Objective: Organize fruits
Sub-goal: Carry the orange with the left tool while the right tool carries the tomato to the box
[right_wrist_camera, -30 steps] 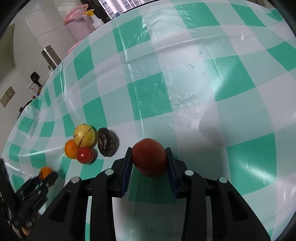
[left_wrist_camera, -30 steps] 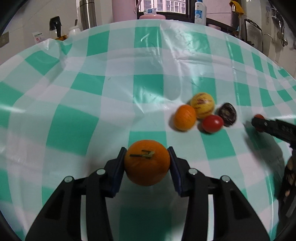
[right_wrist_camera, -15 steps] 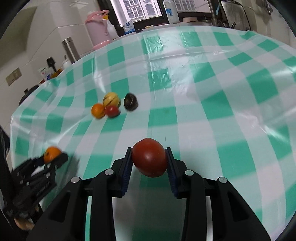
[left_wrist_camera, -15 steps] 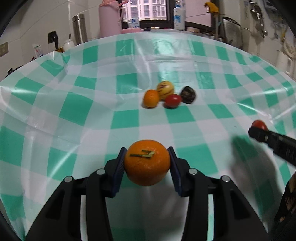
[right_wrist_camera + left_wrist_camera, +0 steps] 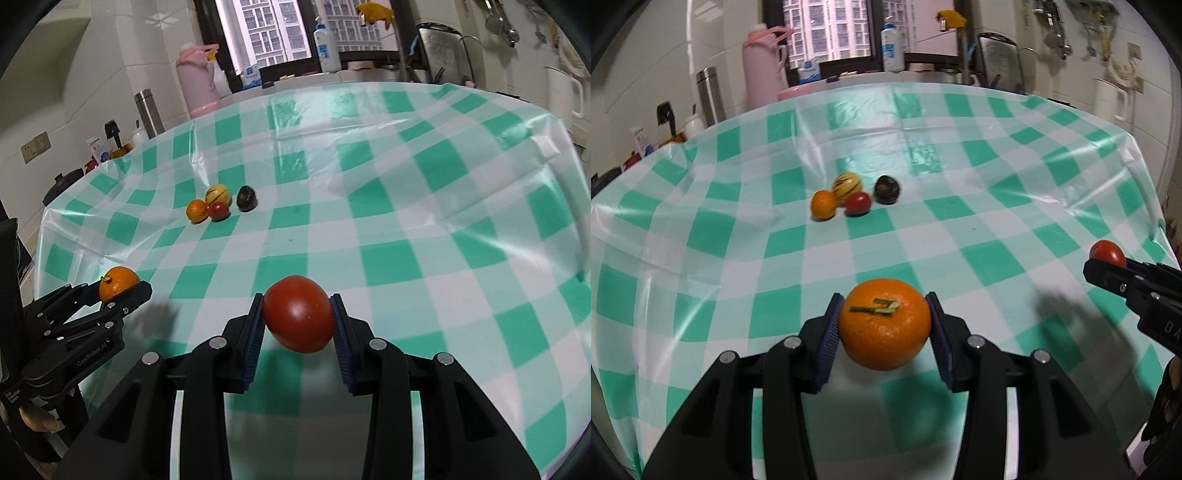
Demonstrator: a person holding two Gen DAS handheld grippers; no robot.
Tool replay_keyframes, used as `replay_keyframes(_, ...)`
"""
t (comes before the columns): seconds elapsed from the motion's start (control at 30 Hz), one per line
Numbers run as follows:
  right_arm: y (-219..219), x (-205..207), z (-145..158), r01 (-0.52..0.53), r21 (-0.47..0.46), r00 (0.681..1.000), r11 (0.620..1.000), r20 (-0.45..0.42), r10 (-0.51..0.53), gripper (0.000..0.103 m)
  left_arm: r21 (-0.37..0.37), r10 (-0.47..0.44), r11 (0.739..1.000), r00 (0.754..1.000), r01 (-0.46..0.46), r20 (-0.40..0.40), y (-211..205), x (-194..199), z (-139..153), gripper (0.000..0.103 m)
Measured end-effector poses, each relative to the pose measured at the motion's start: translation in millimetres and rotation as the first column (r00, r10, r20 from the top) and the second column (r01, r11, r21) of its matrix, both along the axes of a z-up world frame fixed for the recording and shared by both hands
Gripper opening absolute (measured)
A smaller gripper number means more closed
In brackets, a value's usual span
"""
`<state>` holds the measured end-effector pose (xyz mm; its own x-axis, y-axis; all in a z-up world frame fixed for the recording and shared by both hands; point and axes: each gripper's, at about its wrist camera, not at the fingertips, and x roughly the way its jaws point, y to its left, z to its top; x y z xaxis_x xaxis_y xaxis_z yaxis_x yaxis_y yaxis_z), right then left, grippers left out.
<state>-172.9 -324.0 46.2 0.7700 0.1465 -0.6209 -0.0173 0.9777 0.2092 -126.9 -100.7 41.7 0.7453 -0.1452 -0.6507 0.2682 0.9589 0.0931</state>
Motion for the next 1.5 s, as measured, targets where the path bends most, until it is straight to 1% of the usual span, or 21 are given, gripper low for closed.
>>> replay_keyframes(0.3,-32,-34,0,0.049,0.012,0.999,0.999,0.017,-0.049,0.036,0.052,-0.085,0.995,0.996,0.083,0.029,-36,-26,8,0.045)
replay_keyframes(0.57,-68,-72,-12,0.110,0.017,0.994,0.994,0.019,-0.110,0.036,0.108,-0.165,0.981,0.986,0.160,0.038,-70,-50,9,0.045)
replay_keyframes(0.7,-93,-92,-23,0.164,0.035,0.986,0.986,0.004,-0.164,0.036,0.135,-0.215,0.969,0.976,0.209,0.034,-88,-61,6,0.045)
replay_keyframes(0.9,-131,-124,-36,0.254,0.059,0.967,0.965,-0.004,-0.255,0.036,0.186,-0.299,0.939,0.954,0.289,0.027,-119,-82,1,0.045)
replay_keyframes(1.0,-151,-141,-41,0.303,0.072,0.953,0.950,-0.008,-0.303,0.036,0.205,-0.346,0.919,0.938,0.337,0.012,-137,-93,-2,0.045)
replay_keyframes(1.1,-171,-160,-46,0.358,0.073,0.934,0.931,-0.016,-0.357,0.036,0.225,-0.403,0.892,0.915,0.392,0.003,-157,-106,-4,0.045)
replay_keyframes(1.2,-190,-180,-54,0.413,0.078,0.911,0.908,-0.030,-0.412,0.036,0.231,-0.467,0.859,0.884,0.456,-0.011,-179,-120,-8,0.045)
replay_keyframes(1.23,-196,-185,-57,0.429,0.080,0.903,0.900,-0.037,-0.427,0.036,0.237,-0.493,0.843,0.870,0.483,-0.018,-189,-127,-10,0.045)
replay_keyframes(1.27,-204,-192,-62,0.451,0.082,0.893,0.889,-0.047,-0.448,0.036,0.241,-0.506,0.834,0.862,0.496,-0.023,-194,-130,-11,0.045)
replay_keyframes(1.3,-208,-197,-65,0.464,0.083,0.886,0.882,-0.054,-0.461,0.036,0.249,-0.530,0.816,0.847,0.521,-0.033,-203,-136,-14,0.045)
replay_keyframes(1.4,-224,-211,-79,0.509,0.086,0.860,0.856,-0.082,-0.504,0.036,0.269,-0.578,0.777,0.814,0.569,-0.052,-223,-151,-21,0.045)
replay_keyframes(1.5,-238,-223,-94,0.550,0.087,0.834,0.831,-0.117,-0.539,0.036,0.289,-0.638,0.719,0.765,0.632,-0.085,-246,-170,-31,0.045)
